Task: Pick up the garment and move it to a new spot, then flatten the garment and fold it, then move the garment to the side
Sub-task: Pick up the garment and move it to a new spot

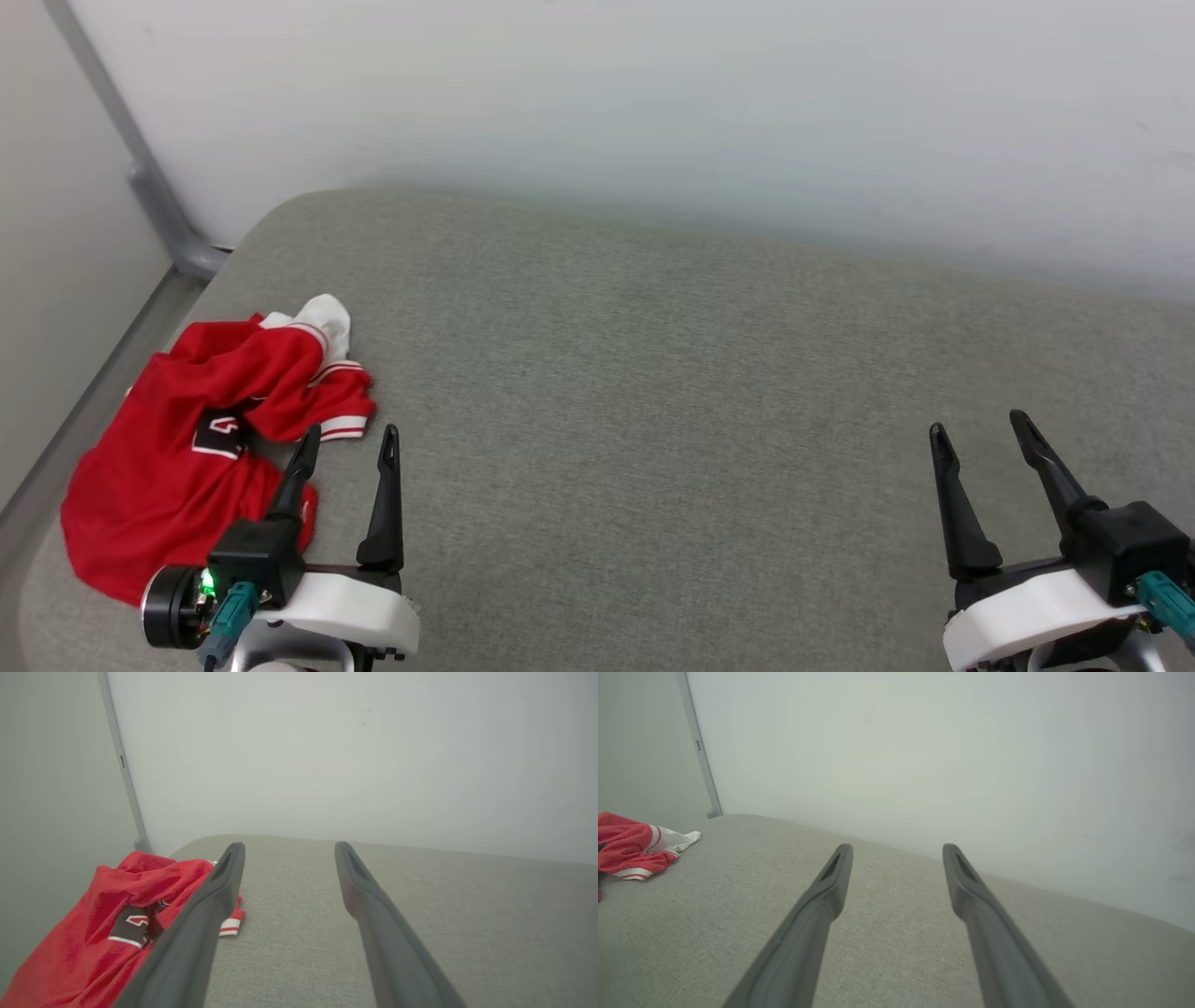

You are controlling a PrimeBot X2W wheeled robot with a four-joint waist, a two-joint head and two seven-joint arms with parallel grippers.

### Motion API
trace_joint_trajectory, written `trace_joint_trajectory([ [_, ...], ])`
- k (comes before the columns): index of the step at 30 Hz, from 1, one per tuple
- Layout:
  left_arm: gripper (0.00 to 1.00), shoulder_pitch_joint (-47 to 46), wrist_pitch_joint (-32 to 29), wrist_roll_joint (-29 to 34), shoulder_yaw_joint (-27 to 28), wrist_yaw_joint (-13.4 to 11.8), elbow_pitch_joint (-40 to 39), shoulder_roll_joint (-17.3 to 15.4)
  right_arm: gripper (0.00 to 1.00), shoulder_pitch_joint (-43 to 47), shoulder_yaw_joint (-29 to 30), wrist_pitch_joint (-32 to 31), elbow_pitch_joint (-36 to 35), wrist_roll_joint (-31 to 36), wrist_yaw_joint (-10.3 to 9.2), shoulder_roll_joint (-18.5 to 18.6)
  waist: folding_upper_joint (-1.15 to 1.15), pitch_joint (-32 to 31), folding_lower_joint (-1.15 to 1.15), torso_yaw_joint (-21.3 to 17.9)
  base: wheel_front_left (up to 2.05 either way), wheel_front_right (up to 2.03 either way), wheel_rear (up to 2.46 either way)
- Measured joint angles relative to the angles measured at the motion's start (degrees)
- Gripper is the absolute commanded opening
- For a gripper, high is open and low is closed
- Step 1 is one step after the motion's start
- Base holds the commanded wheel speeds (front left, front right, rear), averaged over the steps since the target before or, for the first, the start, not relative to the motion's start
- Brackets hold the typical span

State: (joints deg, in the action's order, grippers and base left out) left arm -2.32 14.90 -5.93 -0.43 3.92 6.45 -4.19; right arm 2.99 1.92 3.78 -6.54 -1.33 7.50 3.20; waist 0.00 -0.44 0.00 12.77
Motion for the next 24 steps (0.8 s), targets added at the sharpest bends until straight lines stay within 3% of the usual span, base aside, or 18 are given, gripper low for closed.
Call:
trace_joint_trajectory([
  [12, 1.00, 0.76, 0.16, 0.73, 2.29, 0.10, 0.40, 0.05, 1.00, -0.43, -1.31, 0.05, 0.90, -0.81, 0.01, -0.16, 0.00, 0.34, 0.00, 7.54, 0.00, 0.00, 0.00],
  [24, 1.00, -2.41, 0.16, 0.36, 4.28, 0.67, 1.20, 0.08, 1.00, -2.09, -1.34, -0.30, 0.73, -1.59, 0.01, -0.18, 0.00, 3.06, 0.00, 8.97, 0.00, 0.00, 0.00],
])
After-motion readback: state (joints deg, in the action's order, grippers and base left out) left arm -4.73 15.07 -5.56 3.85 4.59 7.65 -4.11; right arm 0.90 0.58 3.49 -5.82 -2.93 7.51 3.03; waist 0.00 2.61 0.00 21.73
